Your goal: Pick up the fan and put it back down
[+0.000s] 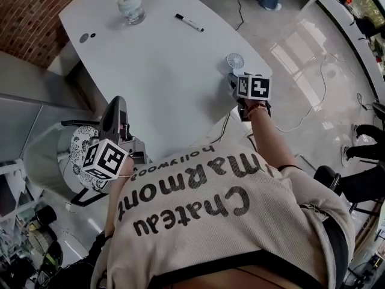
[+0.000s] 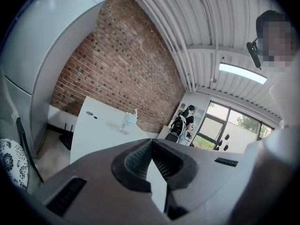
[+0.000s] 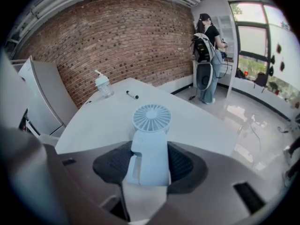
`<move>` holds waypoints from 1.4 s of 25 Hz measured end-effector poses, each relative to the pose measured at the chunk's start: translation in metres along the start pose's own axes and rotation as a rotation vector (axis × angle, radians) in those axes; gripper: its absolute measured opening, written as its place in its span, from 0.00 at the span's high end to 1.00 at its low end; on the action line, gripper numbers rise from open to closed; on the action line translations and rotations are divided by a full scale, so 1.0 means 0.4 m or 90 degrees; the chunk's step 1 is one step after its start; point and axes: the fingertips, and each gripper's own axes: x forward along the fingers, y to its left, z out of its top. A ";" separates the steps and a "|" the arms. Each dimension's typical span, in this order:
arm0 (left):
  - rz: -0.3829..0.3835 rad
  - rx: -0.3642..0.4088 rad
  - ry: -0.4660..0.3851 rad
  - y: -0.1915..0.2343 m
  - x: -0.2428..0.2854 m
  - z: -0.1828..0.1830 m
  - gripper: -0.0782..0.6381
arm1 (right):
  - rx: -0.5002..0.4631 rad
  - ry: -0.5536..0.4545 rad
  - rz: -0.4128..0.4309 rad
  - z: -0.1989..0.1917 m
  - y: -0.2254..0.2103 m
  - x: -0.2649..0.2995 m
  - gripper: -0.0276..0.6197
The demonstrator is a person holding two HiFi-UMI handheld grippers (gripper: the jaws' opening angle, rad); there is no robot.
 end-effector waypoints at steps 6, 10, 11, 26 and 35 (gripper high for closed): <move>0.005 -0.005 -0.007 0.010 -0.011 -0.001 0.89 | -0.006 0.008 -0.009 -0.008 0.000 0.007 0.61; 0.006 -0.008 -0.007 0.013 -0.012 0.000 0.89 | -0.007 0.012 -0.013 -0.010 0.000 0.009 0.61; 0.007 -0.009 -0.007 0.014 -0.012 -0.001 0.89 | -0.006 0.013 -0.014 -0.012 0.000 0.010 0.61; 0.002 -0.010 -0.009 0.017 0.007 0.006 0.89 | -0.022 0.020 -0.029 -0.023 0.000 0.026 0.61; 0.003 -0.012 -0.010 0.019 0.006 0.008 0.89 | -0.044 0.020 -0.043 -0.024 0.003 0.029 0.61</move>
